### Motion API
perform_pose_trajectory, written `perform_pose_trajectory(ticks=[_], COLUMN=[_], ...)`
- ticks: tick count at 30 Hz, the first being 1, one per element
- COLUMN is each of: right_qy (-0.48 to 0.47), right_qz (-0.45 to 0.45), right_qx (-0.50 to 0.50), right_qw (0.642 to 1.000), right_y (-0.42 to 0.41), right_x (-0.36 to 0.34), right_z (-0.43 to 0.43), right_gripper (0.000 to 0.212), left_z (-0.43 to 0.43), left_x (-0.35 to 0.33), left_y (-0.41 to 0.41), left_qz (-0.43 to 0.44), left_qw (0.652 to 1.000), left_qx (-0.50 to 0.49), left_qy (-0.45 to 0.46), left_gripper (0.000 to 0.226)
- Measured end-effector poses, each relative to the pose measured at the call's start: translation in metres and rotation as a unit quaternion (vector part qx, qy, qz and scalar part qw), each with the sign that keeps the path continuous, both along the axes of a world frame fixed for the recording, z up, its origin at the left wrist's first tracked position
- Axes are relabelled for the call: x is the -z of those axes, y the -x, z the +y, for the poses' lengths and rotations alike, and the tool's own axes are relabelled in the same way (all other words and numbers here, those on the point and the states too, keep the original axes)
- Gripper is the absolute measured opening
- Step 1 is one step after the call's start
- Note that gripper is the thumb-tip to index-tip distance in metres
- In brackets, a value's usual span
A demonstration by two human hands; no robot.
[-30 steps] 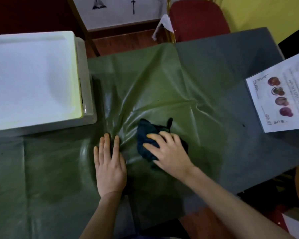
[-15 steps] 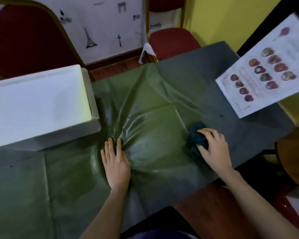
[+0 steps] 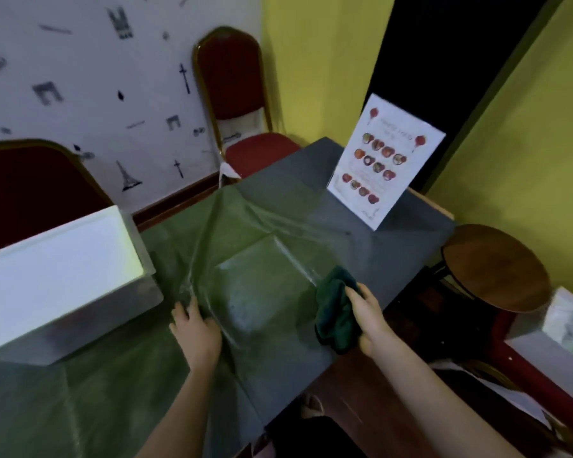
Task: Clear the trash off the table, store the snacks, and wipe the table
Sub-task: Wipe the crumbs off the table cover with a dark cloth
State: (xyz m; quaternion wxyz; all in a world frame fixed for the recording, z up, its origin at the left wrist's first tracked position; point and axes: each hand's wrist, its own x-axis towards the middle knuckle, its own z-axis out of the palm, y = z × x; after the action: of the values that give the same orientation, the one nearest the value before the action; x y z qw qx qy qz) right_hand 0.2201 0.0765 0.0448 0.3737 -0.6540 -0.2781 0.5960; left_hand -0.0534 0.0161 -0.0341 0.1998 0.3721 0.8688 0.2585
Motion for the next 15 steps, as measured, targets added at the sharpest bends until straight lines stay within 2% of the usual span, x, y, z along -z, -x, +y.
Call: perform_pose_trajectory(ticks=[2,4,5,7,9,11,12,15], right_qy=[-0.002,0.002,0.005,0.007,0.002,0.009,0.009,-0.03], right_qz=[0.02,0.044,0.055,0.069,0.08,0.092,0.094,0.039], right_qx=[0.027,0.06,0.075,0.102,0.112,0.088,0.071,0.028], right_qw=[0.999,0.997,0.996,0.992,0.99,0.992,0.993,0.998], right_y=[-0.006,-0.014,-0.016,-0.023,-0.035,-0.05,-0.064,-0.111], right_x=[-0.004,-0.008,-0.011,-0.013,-0.016,-0.017,-0.016,-0.008], right_z=[-0.001,0.0,0.001,0.001,-0.001,-0.002,-0.002,0.0], right_gripper=[0.012,0.016,0.02,0.029,0.033,0.034,0.033,0.025], left_z=[0.003,0.004,0.005,0.01,0.021,0.031,0.039,0.059], left_x=[-0.02,-0.039,-0.045,-0.063,-0.078,-0.083,-0.083,-0.078], left_y=[-0.024,-0.061,-0.081,-0.121,-0.163,-0.197,-0.214,-0.246], left_qz=[-0.063,-0.152,-0.22,-0.361,-0.477,-0.547,-0.561,-0.546], left_qw=[0.991,0.976,0.962,0.911,0.843,0.8,0.794,0.82], left_qx=[-0.035,0.0,0.044,0.16,0.239,0.246,0.234,0.167], left_qy=[-0.109,-0.155,-0.154,-0.12,-0.069,-0.033,-0.032,-0.036], left_gripper=[0.058,0.051,0.043,0.033,0.049,0.058,0.057,0.05])
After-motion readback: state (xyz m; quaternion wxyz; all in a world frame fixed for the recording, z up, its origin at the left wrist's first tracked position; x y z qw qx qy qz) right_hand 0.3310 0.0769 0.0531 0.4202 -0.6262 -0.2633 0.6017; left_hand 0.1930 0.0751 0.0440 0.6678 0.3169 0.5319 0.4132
